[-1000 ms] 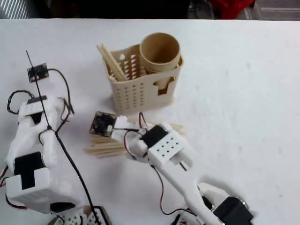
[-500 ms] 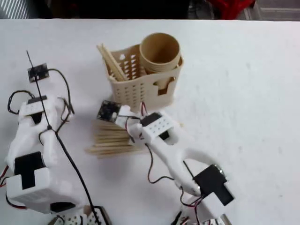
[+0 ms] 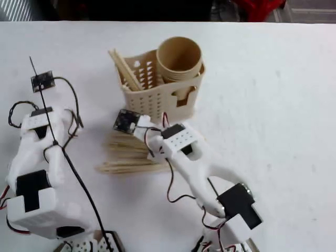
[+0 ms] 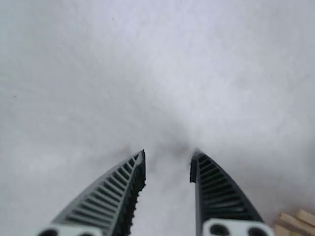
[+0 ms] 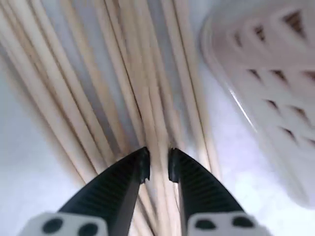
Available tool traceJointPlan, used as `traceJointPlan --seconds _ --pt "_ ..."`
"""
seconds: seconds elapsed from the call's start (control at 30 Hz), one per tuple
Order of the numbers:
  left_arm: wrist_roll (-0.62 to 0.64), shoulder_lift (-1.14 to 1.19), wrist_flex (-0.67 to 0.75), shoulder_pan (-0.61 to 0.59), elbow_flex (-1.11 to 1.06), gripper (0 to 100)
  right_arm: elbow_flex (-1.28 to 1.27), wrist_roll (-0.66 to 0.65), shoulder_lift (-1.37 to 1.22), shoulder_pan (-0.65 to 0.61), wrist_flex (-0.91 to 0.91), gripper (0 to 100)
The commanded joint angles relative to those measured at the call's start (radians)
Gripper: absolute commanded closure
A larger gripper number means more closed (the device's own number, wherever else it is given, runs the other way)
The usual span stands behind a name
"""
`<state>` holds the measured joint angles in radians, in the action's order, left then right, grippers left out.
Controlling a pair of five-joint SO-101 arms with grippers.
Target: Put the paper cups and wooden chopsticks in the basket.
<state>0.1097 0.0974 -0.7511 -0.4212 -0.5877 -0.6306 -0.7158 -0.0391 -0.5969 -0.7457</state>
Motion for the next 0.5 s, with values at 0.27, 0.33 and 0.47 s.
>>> traceJointPlan --seconds 0.27,0.33,0.47 --pt "0.008 -0.005 0.021 0.015 0.003 83 -0.092 0.032 0.446 -0.016 -0.174 98.1" --pt "0.008 -0.005 0.021 0.015 0.005 83 -0.109 0.051 0.542 -0.031 -0.196 98.2" --pt "0.008 -0.005 0.021 0.015 0.005 83 -0.101 0.061 0.742 -0.079 -0.272 98.2"
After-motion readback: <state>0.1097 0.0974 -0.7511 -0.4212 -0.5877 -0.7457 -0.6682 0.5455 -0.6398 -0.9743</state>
